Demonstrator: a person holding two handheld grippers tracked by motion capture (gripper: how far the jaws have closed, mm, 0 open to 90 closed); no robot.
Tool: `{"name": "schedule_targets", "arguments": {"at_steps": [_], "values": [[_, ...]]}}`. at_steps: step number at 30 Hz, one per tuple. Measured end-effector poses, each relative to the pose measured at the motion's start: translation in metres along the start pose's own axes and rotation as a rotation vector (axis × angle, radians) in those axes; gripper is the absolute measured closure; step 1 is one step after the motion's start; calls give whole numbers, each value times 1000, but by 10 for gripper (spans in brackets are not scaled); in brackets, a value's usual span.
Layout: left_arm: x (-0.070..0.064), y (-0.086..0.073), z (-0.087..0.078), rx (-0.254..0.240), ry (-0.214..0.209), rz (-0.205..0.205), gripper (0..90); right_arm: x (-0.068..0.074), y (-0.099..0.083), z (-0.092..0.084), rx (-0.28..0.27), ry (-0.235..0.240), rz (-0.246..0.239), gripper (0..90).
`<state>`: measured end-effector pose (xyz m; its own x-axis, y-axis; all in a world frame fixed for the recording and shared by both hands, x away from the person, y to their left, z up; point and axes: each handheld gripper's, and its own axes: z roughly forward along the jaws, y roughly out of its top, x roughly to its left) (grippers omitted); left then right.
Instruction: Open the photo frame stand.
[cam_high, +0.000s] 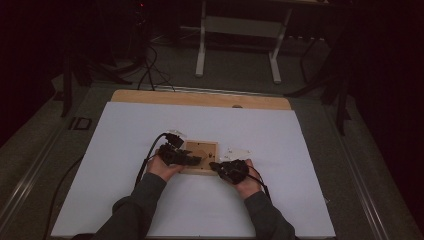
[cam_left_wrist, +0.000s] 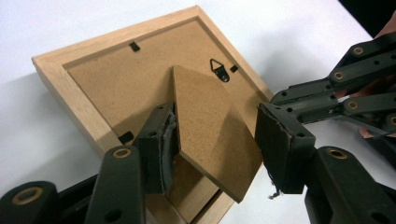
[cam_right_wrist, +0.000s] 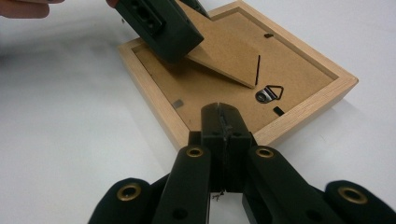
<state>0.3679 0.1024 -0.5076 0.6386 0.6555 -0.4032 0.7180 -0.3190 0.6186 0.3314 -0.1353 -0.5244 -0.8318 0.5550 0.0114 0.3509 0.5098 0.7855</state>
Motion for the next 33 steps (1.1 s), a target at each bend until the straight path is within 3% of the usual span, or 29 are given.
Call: {"name": "schedule_targets", "arguments": {"at_steps": [11, 19, 33], "values": [[-2, 2, 1, 45, 22, 11, 526, 0, 0, 0, -1, 0, -5, 887], [-5, 2, 2, 44, 49, 21, 531, -2, 1, -3, -4, -10, -5, 827], [-18, 0, 0, 13, 114, 136, 536, -14, 4, -17, -40, -54, 31, 779]]}}
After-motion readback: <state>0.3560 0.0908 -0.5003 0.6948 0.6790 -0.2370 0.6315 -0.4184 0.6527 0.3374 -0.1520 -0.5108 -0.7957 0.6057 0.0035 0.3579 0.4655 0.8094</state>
